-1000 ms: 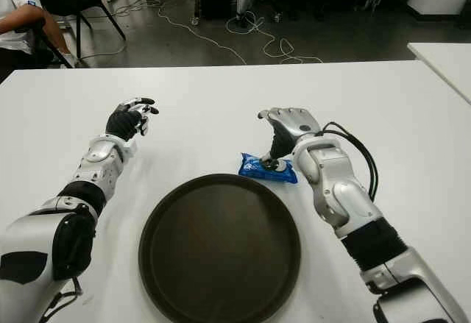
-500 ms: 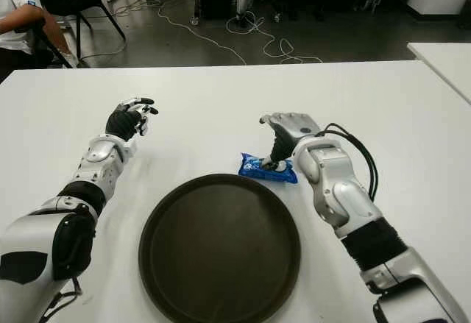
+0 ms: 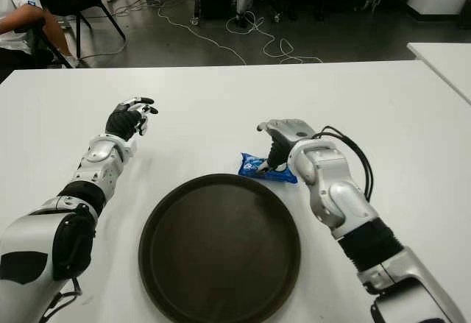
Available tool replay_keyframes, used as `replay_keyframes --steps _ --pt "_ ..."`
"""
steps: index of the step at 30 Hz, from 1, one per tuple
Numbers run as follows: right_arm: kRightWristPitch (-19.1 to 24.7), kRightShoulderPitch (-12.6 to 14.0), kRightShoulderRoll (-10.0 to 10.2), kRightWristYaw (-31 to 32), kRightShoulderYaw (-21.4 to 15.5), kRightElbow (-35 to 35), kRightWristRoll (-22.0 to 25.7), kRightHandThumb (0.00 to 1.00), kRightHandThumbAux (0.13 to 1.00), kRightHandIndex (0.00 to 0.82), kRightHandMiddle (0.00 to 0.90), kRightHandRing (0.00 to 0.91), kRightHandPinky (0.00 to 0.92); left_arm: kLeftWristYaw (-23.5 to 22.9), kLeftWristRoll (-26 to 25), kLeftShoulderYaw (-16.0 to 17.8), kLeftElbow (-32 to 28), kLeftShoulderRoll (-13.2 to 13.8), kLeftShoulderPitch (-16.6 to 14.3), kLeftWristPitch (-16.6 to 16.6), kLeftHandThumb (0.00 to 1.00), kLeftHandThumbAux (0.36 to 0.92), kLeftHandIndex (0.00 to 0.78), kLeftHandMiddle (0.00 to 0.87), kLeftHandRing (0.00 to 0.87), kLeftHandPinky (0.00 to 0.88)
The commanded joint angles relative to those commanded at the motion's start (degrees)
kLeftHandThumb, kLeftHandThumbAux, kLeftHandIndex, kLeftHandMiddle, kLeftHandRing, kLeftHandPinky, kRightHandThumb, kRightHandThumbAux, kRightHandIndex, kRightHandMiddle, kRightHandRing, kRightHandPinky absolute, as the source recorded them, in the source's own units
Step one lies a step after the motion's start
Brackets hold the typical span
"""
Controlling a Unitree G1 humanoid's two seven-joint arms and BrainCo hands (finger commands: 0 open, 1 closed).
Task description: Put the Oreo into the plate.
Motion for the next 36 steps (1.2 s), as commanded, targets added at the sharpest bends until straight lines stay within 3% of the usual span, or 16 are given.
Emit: replay_keyframes --steps 10,27,36 --pt "-1.7 -0.5 0.2 -1.9 0.6 2.7 0.4 0.000 0.686 0.189 0.195 0.168 0.127 -0.7 -0.6 0.4 0.0 -0.1 -0.1 0.2 0.850 0.666 0.404 0.531 0.850 0.842" --pt "1.4 -2.2 1.4 -0.3 1.2 5.3 0.0 0.000 0.679 0.165 0.181 0.160 0.134 -1.2 -0.5 0.3 0.0 0.3 0.1 -0.1 0.851 0.665 0.406 0.534 0.850 0.847" --pt "1.4 -2.7 1.1 -1.1 1.2 6.5 0.0 0.000 0.685 0.165 0.185 0.168 0.144 -0.7 -0.1 0.0 0.0 0.3 0.2 -0.5 0.851 0.665 0.406 0.534 0.852 0.850"
